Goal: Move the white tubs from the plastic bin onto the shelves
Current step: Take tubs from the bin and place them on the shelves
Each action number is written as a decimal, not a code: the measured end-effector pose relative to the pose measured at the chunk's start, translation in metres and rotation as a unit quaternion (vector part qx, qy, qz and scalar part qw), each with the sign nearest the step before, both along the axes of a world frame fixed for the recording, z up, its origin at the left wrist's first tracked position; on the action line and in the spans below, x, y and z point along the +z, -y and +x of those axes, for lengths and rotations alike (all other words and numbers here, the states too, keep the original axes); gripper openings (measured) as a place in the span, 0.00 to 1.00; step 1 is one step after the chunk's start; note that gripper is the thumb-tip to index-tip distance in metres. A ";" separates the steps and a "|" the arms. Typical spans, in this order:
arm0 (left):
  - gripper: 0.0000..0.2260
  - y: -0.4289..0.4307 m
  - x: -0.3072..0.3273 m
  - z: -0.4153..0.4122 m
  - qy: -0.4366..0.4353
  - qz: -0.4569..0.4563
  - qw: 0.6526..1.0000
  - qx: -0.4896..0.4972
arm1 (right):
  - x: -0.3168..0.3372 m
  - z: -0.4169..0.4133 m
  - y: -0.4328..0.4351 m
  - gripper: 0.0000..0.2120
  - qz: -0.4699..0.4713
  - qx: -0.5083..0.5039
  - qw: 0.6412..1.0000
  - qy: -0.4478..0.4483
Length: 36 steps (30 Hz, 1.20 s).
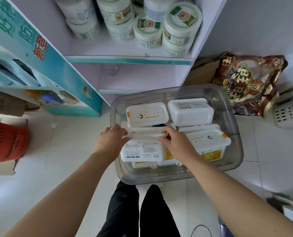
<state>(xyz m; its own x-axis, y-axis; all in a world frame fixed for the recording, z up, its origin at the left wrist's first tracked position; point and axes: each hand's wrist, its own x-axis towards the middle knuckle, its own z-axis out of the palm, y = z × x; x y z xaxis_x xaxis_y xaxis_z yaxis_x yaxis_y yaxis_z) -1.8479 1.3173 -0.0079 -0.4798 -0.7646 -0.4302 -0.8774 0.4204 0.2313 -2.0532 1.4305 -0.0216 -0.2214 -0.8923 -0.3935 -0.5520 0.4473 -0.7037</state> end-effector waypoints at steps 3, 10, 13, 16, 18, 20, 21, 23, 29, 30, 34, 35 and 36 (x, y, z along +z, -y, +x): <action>0.13 -0.007 0.036 0.014 -0.097 0.012 0.992 0.076 | 0.042 0.006 0.002 0.10 -0.054 -0.005 0.998 -0.005; 0.12 0.007 0.139 0.058 -0.233 -0.043 0.956 0.171 | 0.148 0.048 0.041 0.11 -0.169 0.001 0.985 -0.035; 0.13 0.025 0.177 0.097 -0.261 -0.060 0.942 0.200 | 0.193 0.084 0.070 0.10 -0.210 0.019 0.976 -0.057; 0.15 0.050 0.211 0.148 -0.302 -0.099 0.923 0.215 | 0.235 0.132 0.102 0.09 -0.251 0.050 0.964 -0.068; 0.16 0.071 0.234 0.188 -0.327 -0.118 0.910 0.226 | 0.260 0.171 0.125 0.08 -0.269 0.058 0.960 -0.056; 0.15 0.094 0.258 0.229 -0.358 -0.128 0.891 0.249 | 0.281 0.211 0.151 0.10 -0.294 0.062 0.952 -0.057; 0.15 0.106 0.269 0.249 -0.377 -0.134 0.879 0.261 | 0.290 0.230 0.165 0.13 -0.305 0.068 0.948 -0.060; 0.14 0.127 0.290 0.288 -0.403 -0.152 0.861 0.272 | 0.304 0.268 0.192 0.15 -0.317 0.076 0.944 -0.054; 0.15 0.193 0.341 0.379 -0.428 -0.200 0.840 0.265 | 0.347 0.354 0.273 0.13 -0.353 0.085 0.931 -0.024; 0.15 0.206 0.348 0.390 -0.429 -0.206 0.838 0.267 | 0.356 0.365 0.286 0.13 -0.358 0.089 0.929 -0.026; 0.16 0.263 0.370 0.421 -0.428 -0.229 0.831 0.272 | 0.382 0.395 0.345 0.14 -0.378 0.102 0.920 -0.035; 0.16 0.277 0.374 0.426 -0.429 -0.232 0.829 0.276 | 0.387 0.400 0.361 0.14 -0.384 0.104 0.917 -0.037; 0.17 0.292 0.377 0.431 -0.428 -0.234 0.827 0.281 | 0.391 0.405 0.377 0.14 -0.390 0.106 0.914 -0.040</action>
